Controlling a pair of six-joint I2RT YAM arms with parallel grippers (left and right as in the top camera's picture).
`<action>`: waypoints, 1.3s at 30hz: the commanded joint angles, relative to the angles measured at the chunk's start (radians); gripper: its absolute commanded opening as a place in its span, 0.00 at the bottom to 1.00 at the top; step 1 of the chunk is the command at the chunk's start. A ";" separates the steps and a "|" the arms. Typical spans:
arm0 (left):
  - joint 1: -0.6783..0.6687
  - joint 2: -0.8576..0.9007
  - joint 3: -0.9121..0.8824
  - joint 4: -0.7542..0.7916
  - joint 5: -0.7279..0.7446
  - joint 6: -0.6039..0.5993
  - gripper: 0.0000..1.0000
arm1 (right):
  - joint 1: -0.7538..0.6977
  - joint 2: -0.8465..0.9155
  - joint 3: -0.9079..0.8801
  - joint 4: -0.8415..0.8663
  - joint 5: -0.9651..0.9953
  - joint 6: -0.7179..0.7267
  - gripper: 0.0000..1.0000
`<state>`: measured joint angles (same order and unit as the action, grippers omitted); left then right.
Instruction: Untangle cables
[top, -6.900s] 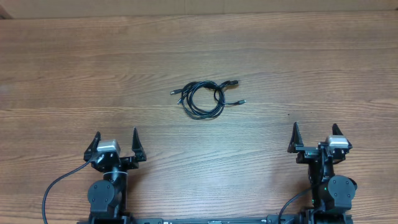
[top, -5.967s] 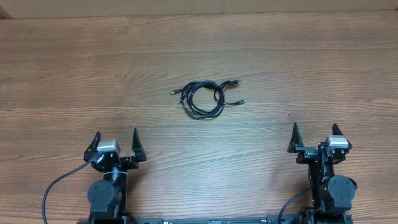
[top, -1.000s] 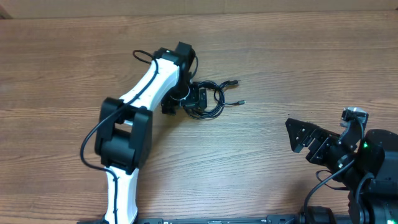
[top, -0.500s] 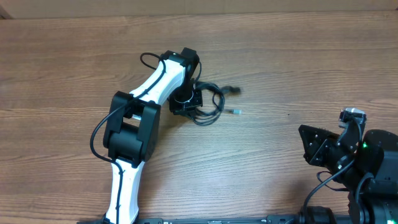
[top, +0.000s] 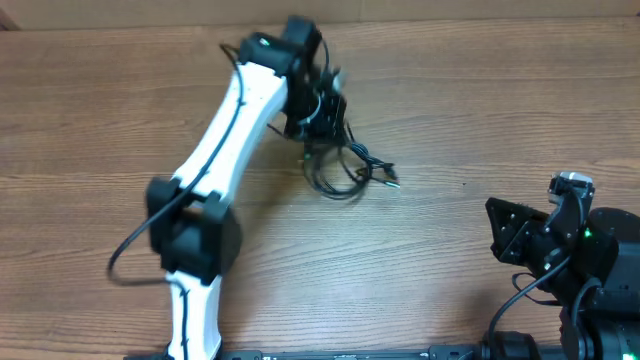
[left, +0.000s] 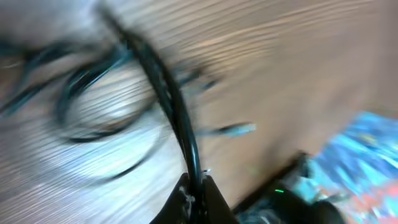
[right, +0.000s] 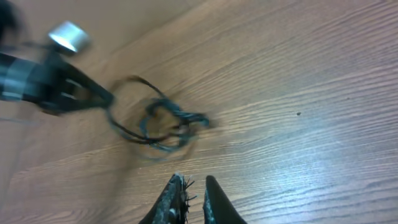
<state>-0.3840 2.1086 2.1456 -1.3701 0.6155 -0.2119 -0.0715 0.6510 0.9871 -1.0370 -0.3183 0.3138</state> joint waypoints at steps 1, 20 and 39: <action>0.006 -0.124 0.070 -0.004 0.168 0.055 0.04 | 0.000 0.000 0.014 0.023 -0.028 -0.008 0.09; 0.096 -0.223 0.075 0.050 0.542 0.030 0.04 | 0.000 0.161 0.012 0.247 -0.402 -0.027 0.95; 0.098 -0.224 0.075 0.164 0.632 -0.059 0.04 | 0.280 0.488 0.011 0.476 -0.532 0.000 0.25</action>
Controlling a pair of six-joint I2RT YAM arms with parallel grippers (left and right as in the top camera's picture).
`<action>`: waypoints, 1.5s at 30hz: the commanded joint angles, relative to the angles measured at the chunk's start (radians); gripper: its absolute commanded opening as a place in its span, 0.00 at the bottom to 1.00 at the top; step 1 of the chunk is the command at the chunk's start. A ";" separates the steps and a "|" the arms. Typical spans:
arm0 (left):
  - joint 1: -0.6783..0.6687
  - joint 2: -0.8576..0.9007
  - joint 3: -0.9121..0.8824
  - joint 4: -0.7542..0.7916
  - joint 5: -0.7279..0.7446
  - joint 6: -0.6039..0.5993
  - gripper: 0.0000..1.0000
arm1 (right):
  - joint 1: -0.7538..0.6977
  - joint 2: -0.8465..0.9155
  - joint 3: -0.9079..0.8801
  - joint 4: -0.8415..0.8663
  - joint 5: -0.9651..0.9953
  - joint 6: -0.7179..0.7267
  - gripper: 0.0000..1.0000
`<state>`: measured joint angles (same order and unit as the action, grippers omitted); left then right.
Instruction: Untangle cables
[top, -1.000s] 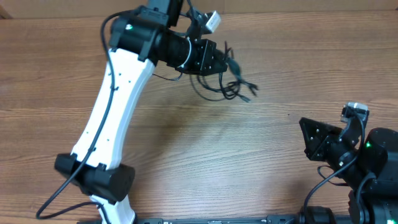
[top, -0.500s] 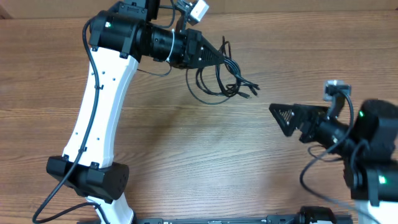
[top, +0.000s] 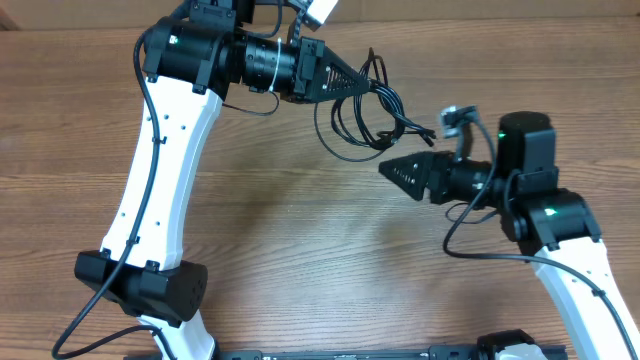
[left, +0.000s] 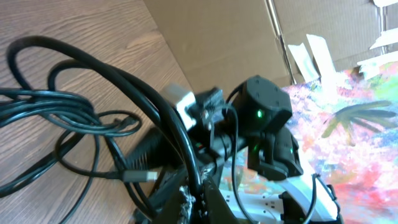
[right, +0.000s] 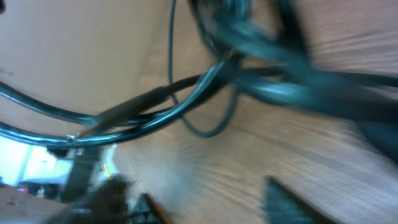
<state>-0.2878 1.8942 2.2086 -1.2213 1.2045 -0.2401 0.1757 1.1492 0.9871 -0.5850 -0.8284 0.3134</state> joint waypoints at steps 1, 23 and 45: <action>0.002 -0.010 0.012 0.018 0.043 -0.031 0.04 | 0.042 -0.010 0.011 0.039 -0.022 0.002 0.04; -0.005 -0.010 0.013 0.042 0.050 -0.076 0.04 | 0.019 0.017 0.179 -0.214 0.381 -0.061 0.04; -0.007 -0.069 0.015 0.160 0.092 -0.204 0.04 | -0.088 0.114 0.409 -0.150 0.521 -0.088 0.04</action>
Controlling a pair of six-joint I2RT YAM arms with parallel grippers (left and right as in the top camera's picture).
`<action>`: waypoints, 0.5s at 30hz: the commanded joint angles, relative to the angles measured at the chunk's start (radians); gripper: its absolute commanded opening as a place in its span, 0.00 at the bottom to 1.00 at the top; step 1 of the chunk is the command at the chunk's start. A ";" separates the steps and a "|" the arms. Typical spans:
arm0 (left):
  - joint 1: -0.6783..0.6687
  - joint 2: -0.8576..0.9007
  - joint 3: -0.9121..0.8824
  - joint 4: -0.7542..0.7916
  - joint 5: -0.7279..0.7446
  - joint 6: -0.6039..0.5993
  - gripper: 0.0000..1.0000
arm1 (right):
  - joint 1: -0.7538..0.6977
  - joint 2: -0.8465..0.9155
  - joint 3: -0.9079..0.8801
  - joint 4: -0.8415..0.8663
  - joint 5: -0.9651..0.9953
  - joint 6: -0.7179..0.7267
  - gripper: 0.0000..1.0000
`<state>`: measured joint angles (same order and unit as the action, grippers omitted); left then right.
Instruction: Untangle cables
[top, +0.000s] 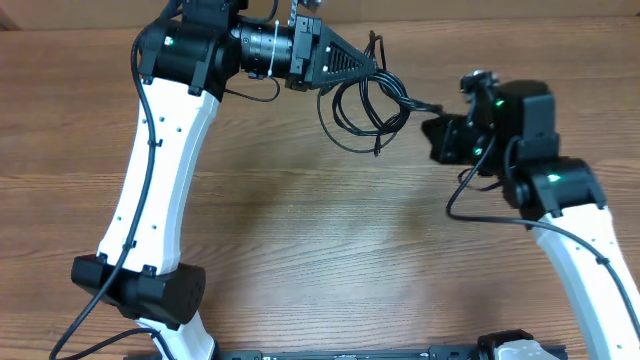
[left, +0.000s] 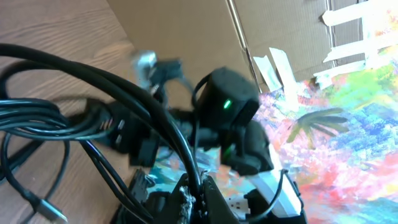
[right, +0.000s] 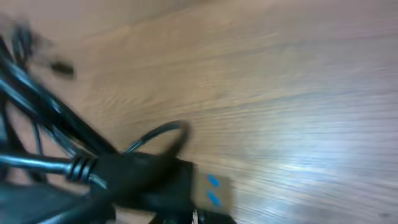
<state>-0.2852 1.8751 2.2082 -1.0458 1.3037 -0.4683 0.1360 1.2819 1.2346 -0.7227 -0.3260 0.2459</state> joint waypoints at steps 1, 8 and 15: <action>-0.010 -0.050 0.016 -0.025 -0.019 0.030 0.04 | -0.064 -0.018 0.213 -0.037 0.018 -0.021 0.04; -0.023 -0.050 0.015 -0.102 -0.125 0.096 0.04 | -0.096 -0.018 0.499 -0.192 -0.042 -0.073 0.04; -0.026 -0.050 0.016 -0.083 -0.125 0.081 0.04 | -0.096 0.023 0.471 -0.329 -0.042 -0.092 0.04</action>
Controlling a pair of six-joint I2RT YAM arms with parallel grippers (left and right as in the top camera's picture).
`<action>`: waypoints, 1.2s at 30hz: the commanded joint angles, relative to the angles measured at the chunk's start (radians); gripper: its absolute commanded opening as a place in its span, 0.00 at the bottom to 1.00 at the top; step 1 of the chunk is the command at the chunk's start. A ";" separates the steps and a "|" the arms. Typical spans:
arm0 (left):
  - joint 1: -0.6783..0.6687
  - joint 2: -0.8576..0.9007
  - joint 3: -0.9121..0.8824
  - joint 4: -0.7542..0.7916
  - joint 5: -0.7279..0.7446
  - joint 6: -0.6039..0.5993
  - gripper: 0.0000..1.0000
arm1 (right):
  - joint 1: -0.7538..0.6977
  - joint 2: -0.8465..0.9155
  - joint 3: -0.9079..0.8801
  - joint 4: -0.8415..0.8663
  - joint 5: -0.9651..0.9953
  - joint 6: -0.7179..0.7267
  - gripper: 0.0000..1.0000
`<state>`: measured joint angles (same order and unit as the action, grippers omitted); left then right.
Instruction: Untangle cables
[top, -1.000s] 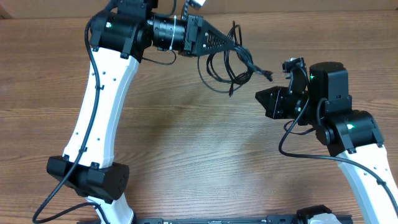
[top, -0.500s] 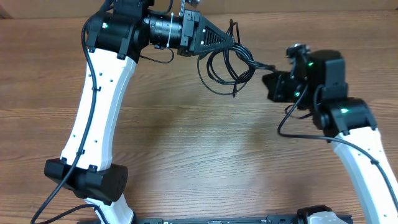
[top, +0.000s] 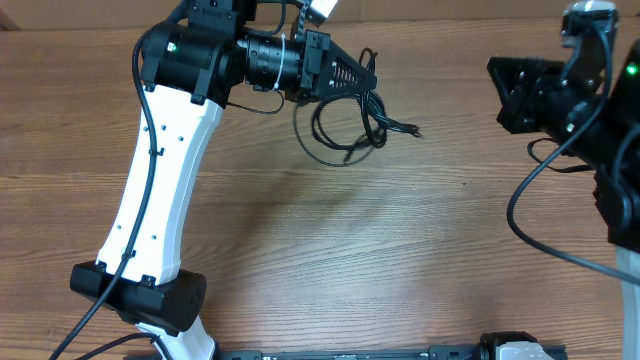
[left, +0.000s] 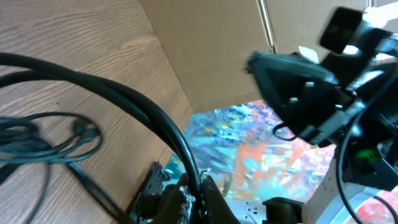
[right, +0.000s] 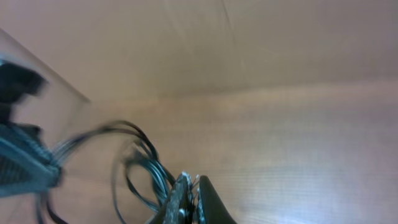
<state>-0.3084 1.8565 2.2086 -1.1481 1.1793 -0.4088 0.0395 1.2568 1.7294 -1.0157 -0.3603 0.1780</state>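
A tangle of thin black cables (top: 348, 122) hangs in loops from my left gripper (top: 371, 80) over the back of the wooden table, one plug end (top: 413, 130) sticking out to the right. In the left wrist view the left gripper (left: 196, 184) is shut on a thick black cable (left: 127, 102). My right gripper (top: 503, 90) sits far to the right, apart from the tangle. Seen in the right wrist view, the right gripper (right: 191, 184) is shut with nothing held, and the cables (right: 142, 163) lie blurred ahead of it.
The wooden table (top: 300, 250) runs under both arms. A cardboard wall (right: 186, 43) stands along the back. Past the table edge lies a colourful patterned surface (left: 249, 143). The right arm (left: 298, 81) shows opposite in the left wrist view.
My right gripper was at the plug end beside the tangle; it is now well off to the right, shut and empty. The tangle still hangs from the left gripper, a little further left.
At first my left gripper was shut on a cable of the tangle low on the table, the right arm parked at the front right. Then the tangle was held up at the back with the right gripper open near it, then at its plug, now withdrawn.
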 joint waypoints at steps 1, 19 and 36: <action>-0.002 -0.032 0.015 0.024 0.000 0.018 0.04 | 0.000 0.057 -0.027 -0.051 -0.008 -0.024 0.04; -0.006 -0.032 0.015 0.029 -0.031 0.019 0.04 | 0.080 0.247 -0.029 -0.159 -0.154 0.188 0.13; -0.006 -0.032 0.015 0.029 -0.084 0.015 0.04 | 0.080 0.261 -0.029 -0.208 -0.085 0.402 0.54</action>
<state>-0.3080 1.8565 2.2086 -1.1290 1.0977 -0.4095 0.1192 1.5234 1.6989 -1.2240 -0.4667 0.5404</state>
